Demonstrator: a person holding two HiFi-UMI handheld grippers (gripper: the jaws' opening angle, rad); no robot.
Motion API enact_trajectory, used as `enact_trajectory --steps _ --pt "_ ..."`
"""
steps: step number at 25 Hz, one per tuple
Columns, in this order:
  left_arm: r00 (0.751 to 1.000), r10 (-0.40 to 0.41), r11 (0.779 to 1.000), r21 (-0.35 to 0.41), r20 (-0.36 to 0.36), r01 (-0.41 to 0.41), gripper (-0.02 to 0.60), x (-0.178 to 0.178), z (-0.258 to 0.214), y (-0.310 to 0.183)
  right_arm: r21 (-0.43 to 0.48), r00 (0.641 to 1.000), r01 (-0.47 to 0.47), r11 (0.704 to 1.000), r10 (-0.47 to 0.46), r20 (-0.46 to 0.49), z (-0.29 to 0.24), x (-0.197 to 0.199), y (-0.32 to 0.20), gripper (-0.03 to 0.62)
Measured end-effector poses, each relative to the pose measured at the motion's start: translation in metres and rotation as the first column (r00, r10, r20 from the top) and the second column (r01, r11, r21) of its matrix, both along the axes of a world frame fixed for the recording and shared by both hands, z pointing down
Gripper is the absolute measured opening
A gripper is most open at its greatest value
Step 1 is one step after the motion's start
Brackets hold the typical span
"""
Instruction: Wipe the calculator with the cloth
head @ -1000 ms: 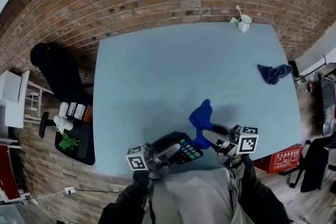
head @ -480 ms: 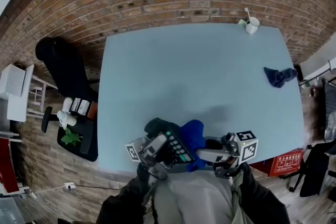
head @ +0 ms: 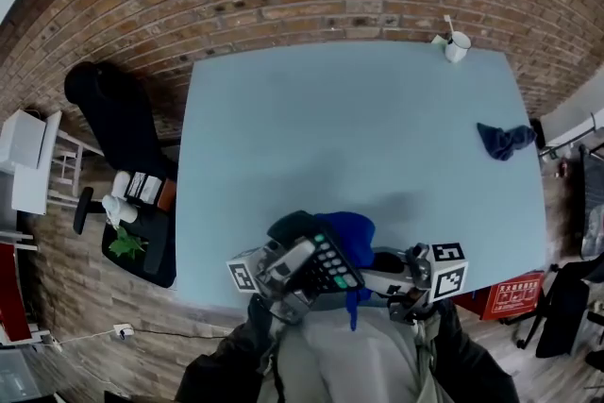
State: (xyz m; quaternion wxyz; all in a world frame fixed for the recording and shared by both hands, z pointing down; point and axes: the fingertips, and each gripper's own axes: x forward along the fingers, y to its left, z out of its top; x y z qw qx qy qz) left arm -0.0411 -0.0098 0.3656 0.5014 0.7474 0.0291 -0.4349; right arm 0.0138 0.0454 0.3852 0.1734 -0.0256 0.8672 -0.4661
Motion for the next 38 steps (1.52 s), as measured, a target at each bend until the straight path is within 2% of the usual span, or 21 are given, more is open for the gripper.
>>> enact_trajectory --steps 2,4,6,8,10,11,12,13,15,17,19,20,22,24,25,27,28,31,32,35,38 --pt "0.992 -0.054 0.999 -0.002 0.113 0.054 0.146 -0.006 0.010 -0.009 0.112 0.976 -0.137 0.984 0.153 -0.153 0.000 0.017 -0.011 0.100" --pt "0.973 -0.096 0.995 -0.001 0.208 0.098 0.146 -0.010 0.018 -0.015 0.272 0.906 -0.224 0.936 0.303 -0.294 -0.011 0.029 -0.023 0.100" --pt "0.955 -0.131 0.991 -0.001 0.267 0.136 0.146 -0.012 0.022 -0.020 0.425 0.818 -0.219 0.878 0.402 -0.410 -0.023 0.032 -0.031 0.100" --pt "0.928 -0.157 0.986 0.008 0.339 0.164 0.146 -0.009 0.024 -0.022 0.528 0.767 -0.200 0.825 0.467 -0.439 -0.041 0.032 -0.032 0.100" --pt "0.886 -0.154 0.988 0.040 0.437 0.152 0.146 0.001 0.028 -0.019 0.568 0.764 -0.215 0.795 0.499 -0.409 -0.062 0.032 -0.031 0.100" --pt "0.871 -0.147 0.989 0.059 0.468 0.135 0.144 0.007 0.026 -0.015 0.572 0.756 -0.209 0.793 0.502 -0.420 -0.063 0.029 -0.031 0.100" --pt "0.863 -0.145 0.989 0.074 0.484 0.125 0.144 0.012 0.023 -0.012 0.576 0.728 -0.184 0.797 0.504 -0.465 -0.056 0.024 -0.033 0.100" --pt "0.853 -0.154 0.988 0.084 0.499 0.129 0.144 0.016 0.021 -0.011 0.580 0.681 -0.152 0.800 0.511 -0.525 -0.042 0.020 -0.037 0.100" --pt "0.811 -0.186 0.982 0.086 0.555 0.166 0.143 0.019 0.023 -0.014 0.586 0.572 -0.122 0.801 0.539 -0.618 -0.019 0.016 -0.042 0.100" --pt "0.776 -0.200 0.977 0.062 0.599 0.205 0.143 0.017 0.029 -0.017 0.599 0.489 -0.090 0.796 0.559 -0.670 -0.007 0.014 -0.034 0.100" --pt "0.760 -0.213 0.969 0.034 0.614 0.244 0.143 0.014 0.032 -0.020 0.609 0.413 0.040 0.792 0.542 -0.732 0.007 0.000 -0.013 0.100" --pt "0.757 -0.221 0.966 0.030 0.614 0.258 0.143 0.013 0.032 -0.021 0.603 0.396 0.113 0.790 0.520 -0.757 0.014 -0.012 -0.001 0.100" --pt "0.765 -0.230 0.964 0.034 0.602 0.264 0.143 0.015 0.028 -0.023 0.583 0.424 0.202 0.787 0.466 -0.776 0.019 -0.038 0.019 0.100" --pt "0.783 -0.237 0.964 0.036 0.575 0.265 0.143 0.016 0.022 -0.023 0.591 0.463 0.218 0.777 0.451 -0.763 0.011 -0.045 0.020 0.092" --pt "0.790 -0.245 0.962 0.038 0.562 0.272 0.143 0.015 0.019 -0.023 0.613 0.487 0.195 0.765 0.467 -0.738 0.004 -0.041 0.015 0.092" --pt "0.798 -0.261 0.958 0.046 0.543 0.282 0.143 0.011 0.012 -0.023 0.659 0.537 0.079 0.748 0.525 -0.660 -0.017 -0.027 -0.002 0.092" --pt "0.801 -0.262 0.959 0.051 0.538 0.279 0.143 0.010 0.010 -0.022 0.666 0.538 -0.001 0.746 0.562 -0.629 -0.028 -0.016 -0.010 0.092" --pt "0.795 -0.250 0.965 0.078 0.553 0.249 0.143 0.015 0.006 -0.015 0.659 0.458 -0.191 0.727 0.660 -0.595 -0.048 0.023 -0.033 0.092" --pt "0.785 -0.246 0.967 0.093 0.569 0.236 0.143 0.019 0.006 -0.013 0.668 0.441 -0.208 0.714 0.678 -0.588 -0.051 0.027 -0.040 0.092" --pt "0.752 -0.247 0.969 0.133 0.612 0.210 0.143 0.032 0.006 -0.008 0.703 0.429 -0.168 0.691 0.693 -0.579 -0.057 0.013 -0.050 0.092" --pt "0.729 -0.260 0.965 0.149 0.633 0.215 0.143 0.031 0.008 -0.009 0.708 0.445 -0.110 0.697 0.672 -0.592 -0.062 -0.005 -0.049 0.092"
